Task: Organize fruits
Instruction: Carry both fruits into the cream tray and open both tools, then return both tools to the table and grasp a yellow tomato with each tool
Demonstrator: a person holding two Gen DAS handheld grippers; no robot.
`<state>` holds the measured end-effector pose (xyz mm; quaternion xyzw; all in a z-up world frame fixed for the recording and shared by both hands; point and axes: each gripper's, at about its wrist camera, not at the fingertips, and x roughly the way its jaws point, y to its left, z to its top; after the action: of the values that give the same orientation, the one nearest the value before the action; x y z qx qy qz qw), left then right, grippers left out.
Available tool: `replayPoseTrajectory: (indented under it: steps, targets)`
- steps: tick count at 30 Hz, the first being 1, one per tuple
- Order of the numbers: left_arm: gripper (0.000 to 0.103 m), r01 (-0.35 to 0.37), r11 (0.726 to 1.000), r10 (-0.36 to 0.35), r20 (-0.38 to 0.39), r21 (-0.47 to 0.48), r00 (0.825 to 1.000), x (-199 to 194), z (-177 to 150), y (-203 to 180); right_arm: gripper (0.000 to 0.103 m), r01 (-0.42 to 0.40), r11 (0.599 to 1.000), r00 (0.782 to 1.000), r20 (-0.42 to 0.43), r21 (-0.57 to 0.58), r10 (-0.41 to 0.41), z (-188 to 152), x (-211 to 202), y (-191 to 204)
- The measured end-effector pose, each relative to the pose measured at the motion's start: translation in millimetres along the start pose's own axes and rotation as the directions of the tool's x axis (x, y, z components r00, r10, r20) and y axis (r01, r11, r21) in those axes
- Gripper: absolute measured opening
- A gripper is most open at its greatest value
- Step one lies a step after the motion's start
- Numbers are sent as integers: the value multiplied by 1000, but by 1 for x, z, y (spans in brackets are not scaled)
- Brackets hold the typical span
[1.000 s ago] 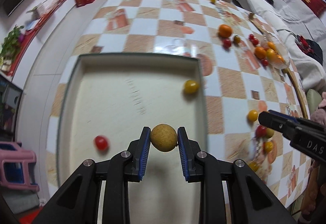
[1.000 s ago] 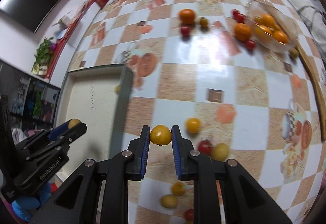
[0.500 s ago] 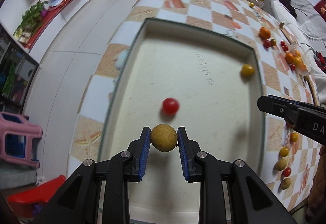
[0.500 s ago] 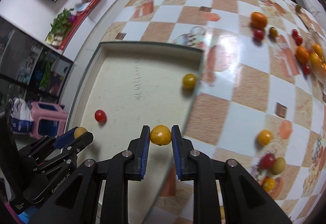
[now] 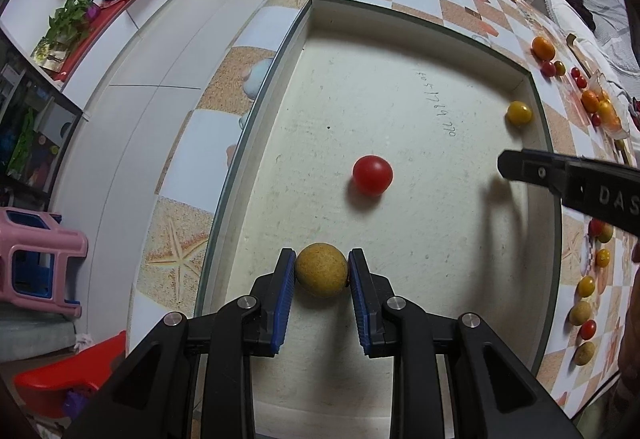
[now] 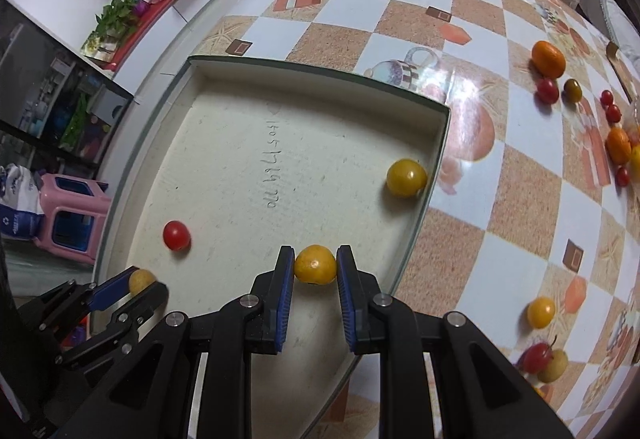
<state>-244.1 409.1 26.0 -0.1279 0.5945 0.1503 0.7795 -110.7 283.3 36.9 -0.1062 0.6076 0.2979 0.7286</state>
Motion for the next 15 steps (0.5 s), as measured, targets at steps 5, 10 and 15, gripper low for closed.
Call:
replayPoseTrajectory:
  steps: [5, 10, 15]
  targets:
    - [29, -13, 1000, 12, 6, 15, 1000, 2, 0, -6, 23, 21, 1000, 1000, -12, -19, -21, 3, 11, 2]
    - [32, -30, 999, 30, 13, 31, 999, 3, -2, -10, 31, 45, 997, 999, -1, -64, -45, 0, 13, 10]
    - [82, -33, 999, 32, 23, 40, 999, 3, -5, -14, 61, -1, 998, 1000, -4, -68, 1, 0, 11, 16]
